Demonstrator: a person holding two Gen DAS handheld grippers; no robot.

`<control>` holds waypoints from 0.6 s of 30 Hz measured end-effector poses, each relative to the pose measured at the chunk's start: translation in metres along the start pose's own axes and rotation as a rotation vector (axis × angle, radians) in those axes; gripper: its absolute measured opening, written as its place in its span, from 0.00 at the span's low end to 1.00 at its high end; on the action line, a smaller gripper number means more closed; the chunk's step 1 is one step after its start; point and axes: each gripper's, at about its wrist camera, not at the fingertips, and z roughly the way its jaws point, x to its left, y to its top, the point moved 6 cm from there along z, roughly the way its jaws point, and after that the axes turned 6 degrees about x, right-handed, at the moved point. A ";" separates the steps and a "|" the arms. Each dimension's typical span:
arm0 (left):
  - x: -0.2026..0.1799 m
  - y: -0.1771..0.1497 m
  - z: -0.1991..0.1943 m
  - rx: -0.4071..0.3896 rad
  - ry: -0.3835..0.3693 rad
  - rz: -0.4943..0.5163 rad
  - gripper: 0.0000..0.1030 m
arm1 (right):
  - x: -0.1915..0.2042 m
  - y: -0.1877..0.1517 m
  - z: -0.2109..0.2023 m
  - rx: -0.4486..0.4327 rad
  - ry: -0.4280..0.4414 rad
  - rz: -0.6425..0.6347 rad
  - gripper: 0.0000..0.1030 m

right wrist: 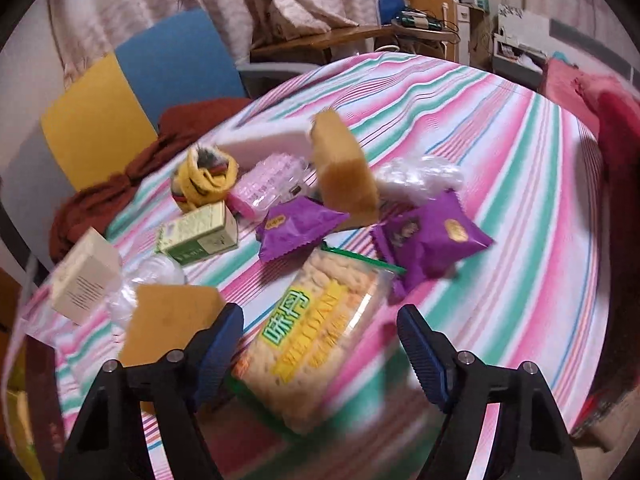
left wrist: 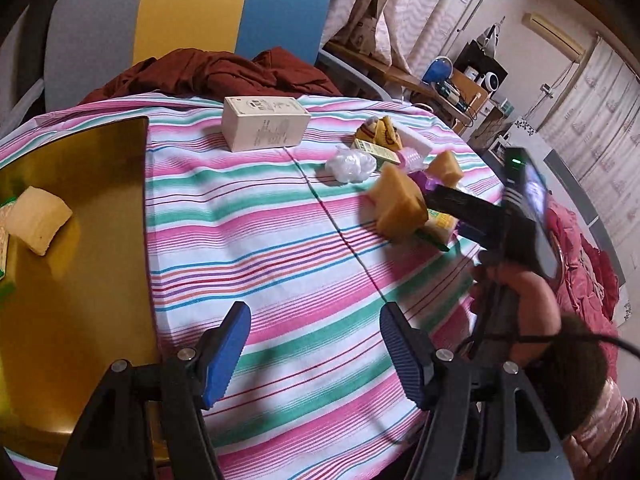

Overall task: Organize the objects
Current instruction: 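Grasp the WEIDAN cracker pack with the right gripper while the left gripper reaches a sponge, then grasp a yellow sponge with the left gripper while the right gripper lifts the WEIDAN pack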

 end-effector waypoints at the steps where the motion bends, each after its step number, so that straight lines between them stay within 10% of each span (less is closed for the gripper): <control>1: -0.002 0.000 0.000 0.002 0.001 0.005 0.66 | 0.004 0.000 0.006 0.012 -0.014 -0.022 0.75; 18: -0.042 0.015 0.026 0.041 0.003 0.108 0.66 | -0.021 -0.016 0.000 -0.032 0.130 -0.197 0.51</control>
